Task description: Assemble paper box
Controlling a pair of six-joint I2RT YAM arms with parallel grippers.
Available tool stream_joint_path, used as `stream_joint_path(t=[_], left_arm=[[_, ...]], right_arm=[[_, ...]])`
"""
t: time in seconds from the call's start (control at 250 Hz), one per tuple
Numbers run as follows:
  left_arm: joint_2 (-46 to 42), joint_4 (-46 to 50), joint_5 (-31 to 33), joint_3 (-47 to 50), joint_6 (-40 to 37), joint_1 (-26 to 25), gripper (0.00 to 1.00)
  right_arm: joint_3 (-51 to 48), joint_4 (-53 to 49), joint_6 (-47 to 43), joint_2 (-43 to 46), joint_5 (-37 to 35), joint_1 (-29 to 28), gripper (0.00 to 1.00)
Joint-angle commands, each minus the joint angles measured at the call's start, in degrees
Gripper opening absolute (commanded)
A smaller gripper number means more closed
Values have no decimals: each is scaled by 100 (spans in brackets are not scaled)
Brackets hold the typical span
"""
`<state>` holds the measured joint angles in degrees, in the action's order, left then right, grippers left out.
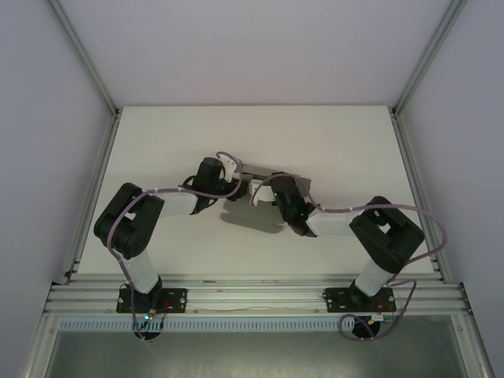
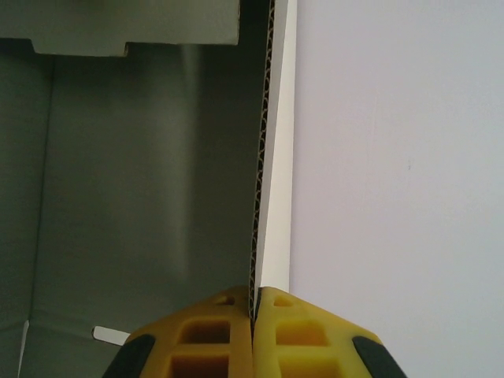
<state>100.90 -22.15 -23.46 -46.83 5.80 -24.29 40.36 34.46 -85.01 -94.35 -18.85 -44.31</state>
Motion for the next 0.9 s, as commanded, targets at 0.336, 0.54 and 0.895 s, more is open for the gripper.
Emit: stream_joint_path(t=[0.336, 0.54, 0.895], left_arm=[[312, -665, 1061, -225, -240, -93, 70], [253, -1155, 143, -54, -731, -76, 60], [609, -914, -159, -649, -604, -62, 29]], right_arm=[[337, -1899, 726, 72, 606, -43, 0], [540, -2373, 1020, 211, 1006, 93, 0], [770, -2659, 1005, -31, 1314, 220, 0]])
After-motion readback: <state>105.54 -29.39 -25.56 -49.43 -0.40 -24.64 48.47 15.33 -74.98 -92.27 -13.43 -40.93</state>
